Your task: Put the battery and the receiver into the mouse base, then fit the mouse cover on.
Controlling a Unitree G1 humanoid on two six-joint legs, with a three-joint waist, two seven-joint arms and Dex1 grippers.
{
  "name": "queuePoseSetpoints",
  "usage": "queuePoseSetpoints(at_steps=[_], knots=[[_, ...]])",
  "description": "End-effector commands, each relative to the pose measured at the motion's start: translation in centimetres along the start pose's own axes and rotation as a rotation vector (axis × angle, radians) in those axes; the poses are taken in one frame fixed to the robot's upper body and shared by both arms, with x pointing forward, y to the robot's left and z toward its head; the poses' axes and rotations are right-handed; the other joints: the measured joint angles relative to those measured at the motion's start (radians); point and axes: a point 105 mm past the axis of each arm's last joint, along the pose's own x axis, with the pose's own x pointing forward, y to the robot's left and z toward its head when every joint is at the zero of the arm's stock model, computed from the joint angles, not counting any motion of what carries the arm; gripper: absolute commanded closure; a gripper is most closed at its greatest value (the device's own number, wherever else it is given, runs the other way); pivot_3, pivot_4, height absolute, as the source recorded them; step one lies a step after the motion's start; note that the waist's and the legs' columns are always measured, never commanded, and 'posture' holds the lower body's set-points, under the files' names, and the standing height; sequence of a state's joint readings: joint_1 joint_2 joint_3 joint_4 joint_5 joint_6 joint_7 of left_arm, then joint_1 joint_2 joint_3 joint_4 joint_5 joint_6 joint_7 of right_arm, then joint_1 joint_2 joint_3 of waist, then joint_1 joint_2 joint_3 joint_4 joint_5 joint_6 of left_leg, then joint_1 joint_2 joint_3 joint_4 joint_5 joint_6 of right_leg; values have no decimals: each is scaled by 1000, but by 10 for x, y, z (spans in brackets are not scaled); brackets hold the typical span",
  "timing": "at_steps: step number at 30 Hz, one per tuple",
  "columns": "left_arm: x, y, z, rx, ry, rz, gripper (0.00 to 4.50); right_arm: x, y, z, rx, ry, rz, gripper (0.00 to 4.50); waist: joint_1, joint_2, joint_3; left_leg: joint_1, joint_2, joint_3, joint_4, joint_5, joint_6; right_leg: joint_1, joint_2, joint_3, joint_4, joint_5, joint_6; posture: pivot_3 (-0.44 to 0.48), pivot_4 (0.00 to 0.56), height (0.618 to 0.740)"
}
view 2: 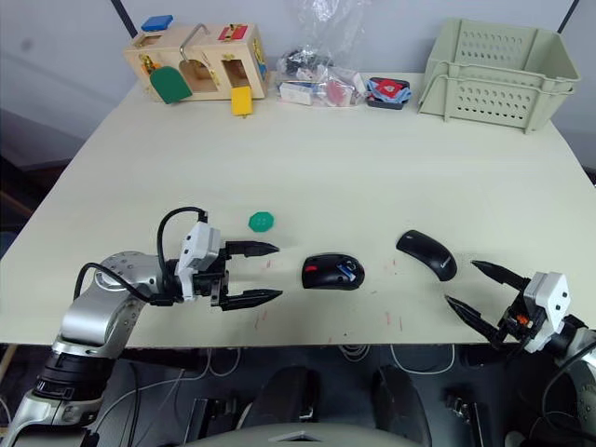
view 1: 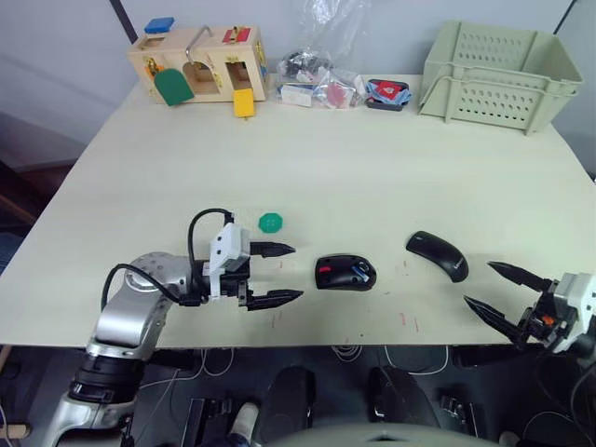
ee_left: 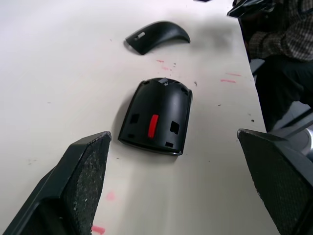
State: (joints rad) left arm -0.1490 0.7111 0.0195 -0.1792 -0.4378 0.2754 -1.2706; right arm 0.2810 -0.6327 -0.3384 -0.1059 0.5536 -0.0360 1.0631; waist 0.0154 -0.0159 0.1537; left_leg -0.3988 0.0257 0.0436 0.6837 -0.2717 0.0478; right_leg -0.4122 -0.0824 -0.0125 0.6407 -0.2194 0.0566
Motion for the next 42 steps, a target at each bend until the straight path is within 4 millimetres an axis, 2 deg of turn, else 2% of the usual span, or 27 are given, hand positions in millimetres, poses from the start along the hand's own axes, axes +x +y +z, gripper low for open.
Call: queuePoseSetpoints(at_steps=[1,8,18,25,42], knots=[[-11,-3,15,73,-40,-4,75,4,-15,1,-14,55,-15,0,-1,0,0,0,0,1,0,0,0,0,0,0,0,0,0,0,150,740],[-26,-5,26,40,-59,-34,75,14,-37,-5,-9,149,-29,0,-1,0,0,0,-1,1,0,0,0,0,1,0,0,0,0,0,150,740],[-40,-7,31,84,-76,-36,75,40,-41,-7,24,204,63,0,-3,0,1,0,-1,2,0,0,0,0,1,1,0,0,0,0,150,740],[-41,-10,34,86,-97,-56,75,50,-39,-8,31,238,85,0,-2,0,1,0,-1,2,0,0,0,0,1,1,0,0,0,0,150,740],[-45,-10,38,95,-120,-89,75,52,-34,-6,43,231,66,0,-3,1,1,0,-1,2,0,0,0,-1,1,1,0,0,0,0,150,740]])
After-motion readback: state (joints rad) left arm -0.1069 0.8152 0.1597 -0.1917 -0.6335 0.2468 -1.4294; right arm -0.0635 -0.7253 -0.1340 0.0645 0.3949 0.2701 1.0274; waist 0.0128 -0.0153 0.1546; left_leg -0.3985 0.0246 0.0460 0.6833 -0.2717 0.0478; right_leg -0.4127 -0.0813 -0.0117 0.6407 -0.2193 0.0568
